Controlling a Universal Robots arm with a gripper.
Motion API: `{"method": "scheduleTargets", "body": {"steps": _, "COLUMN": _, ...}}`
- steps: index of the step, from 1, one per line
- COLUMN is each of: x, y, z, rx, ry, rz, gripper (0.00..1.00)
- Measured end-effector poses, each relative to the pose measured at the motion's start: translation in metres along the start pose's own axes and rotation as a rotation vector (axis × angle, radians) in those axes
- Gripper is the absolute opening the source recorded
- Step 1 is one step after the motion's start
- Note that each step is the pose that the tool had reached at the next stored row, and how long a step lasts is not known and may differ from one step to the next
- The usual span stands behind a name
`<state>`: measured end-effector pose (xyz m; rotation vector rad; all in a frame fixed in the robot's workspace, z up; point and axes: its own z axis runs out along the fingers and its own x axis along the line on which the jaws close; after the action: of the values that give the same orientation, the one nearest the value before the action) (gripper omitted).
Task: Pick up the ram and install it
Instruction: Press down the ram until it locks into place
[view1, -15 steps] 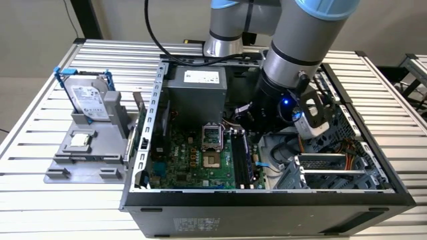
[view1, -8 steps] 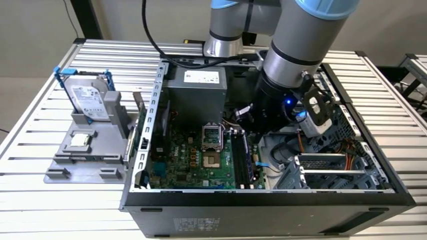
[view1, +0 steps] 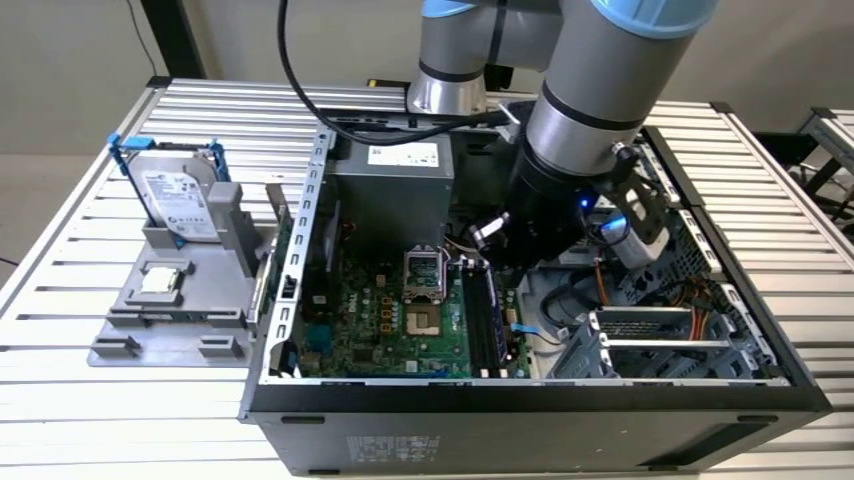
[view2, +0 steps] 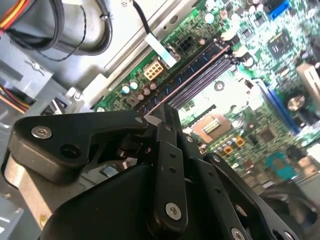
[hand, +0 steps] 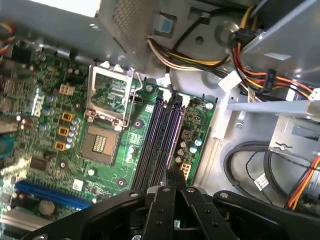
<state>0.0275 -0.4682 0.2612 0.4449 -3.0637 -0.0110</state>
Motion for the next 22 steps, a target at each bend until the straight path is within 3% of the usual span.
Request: {"method": "scheduleTargets", "body": {"steps": 22, "x": 0.0000, "y": 0.0000, "z": 0.0000, "rx": 0.0180, "ry": 0.0050, "rz": -0.401, "gripper": 0.00}}
